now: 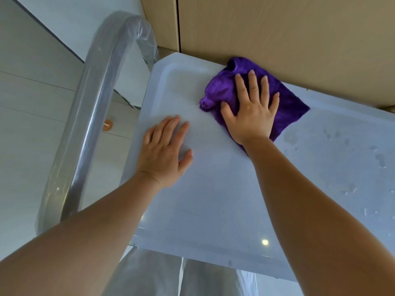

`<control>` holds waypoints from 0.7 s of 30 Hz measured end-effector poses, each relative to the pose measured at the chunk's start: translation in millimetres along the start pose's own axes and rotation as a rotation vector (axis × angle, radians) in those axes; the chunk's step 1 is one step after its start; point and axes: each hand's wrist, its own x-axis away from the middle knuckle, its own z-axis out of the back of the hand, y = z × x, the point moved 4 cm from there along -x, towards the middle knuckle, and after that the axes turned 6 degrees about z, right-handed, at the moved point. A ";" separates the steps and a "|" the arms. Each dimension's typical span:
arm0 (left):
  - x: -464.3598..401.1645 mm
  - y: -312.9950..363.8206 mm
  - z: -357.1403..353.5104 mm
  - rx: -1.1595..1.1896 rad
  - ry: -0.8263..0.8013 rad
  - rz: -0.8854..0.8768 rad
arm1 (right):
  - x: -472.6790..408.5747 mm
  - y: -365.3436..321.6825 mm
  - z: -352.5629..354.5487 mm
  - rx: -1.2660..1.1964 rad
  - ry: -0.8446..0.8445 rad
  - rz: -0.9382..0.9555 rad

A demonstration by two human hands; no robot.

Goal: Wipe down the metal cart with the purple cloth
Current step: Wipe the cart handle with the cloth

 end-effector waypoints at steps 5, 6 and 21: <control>-1.6 -0.2 0.4 0.010 -0.009 0.018 | 32.7 -6.2 -5.6 -0.049 -0.035 -0.253; -2.0 0.3 0.4 0.014 -0.004 0.017 | 43.3 -9.0 -6.4 -0.046 -0.048 -0.247; -4.1 2.8 1.2 0.041 -0.090 0.027 | 190.7 -39.9 -29.3 -0.002 -0.009 -0.121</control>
